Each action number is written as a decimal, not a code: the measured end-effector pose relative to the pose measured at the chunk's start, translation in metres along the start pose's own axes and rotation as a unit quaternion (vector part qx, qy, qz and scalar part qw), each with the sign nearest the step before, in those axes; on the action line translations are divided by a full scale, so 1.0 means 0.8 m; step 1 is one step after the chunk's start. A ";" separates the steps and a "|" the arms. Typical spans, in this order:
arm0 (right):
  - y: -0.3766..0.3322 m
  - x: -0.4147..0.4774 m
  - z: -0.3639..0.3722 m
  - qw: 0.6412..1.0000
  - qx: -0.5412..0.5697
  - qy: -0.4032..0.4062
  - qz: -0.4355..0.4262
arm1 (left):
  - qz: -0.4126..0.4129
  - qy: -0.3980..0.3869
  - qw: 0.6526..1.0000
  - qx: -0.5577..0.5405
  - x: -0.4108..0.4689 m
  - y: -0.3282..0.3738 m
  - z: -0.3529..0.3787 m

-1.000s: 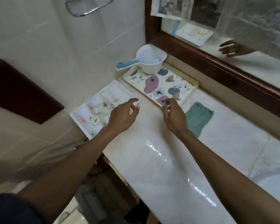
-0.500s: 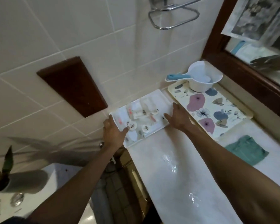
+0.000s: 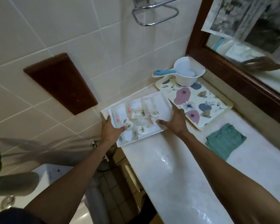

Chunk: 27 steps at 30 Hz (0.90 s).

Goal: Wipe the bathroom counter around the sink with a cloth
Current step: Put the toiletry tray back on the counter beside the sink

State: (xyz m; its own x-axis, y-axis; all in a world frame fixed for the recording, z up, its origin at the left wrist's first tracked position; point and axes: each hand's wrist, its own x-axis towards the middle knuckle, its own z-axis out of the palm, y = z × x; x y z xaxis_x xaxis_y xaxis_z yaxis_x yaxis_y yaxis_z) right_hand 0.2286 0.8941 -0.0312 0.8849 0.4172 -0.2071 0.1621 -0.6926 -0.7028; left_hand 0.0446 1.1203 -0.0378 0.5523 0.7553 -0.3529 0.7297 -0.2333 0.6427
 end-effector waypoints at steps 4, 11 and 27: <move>0.018 -0.051 -0.045 0.998 0.017 0.058 0.019 | 0.054 -0.029 0.998 -0.007 -0.029 0.035 0.009; 0.083 -0.175 -0.134 0.979 0.041 0.183 0.083 | 0.150 -0.088 0.985 -0.009 -0.136 0.111 0.053; 0.300 -0.633 -0.327 0.881 0.024 0.401 0.251 | 0.367 -0.277 0.888 0.023 -0.524 0.177 0.248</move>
State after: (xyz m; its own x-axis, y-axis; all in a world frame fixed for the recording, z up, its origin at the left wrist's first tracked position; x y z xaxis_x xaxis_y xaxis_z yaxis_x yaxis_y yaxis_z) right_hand -0.0661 0.3629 0.0833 0.8666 -0.4980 0.0334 -0.3400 -0.6380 -0.6909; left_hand -0.0035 0.6488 0.0664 0.9901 -0.0244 -0.1382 0.0995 -0.5719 0.8143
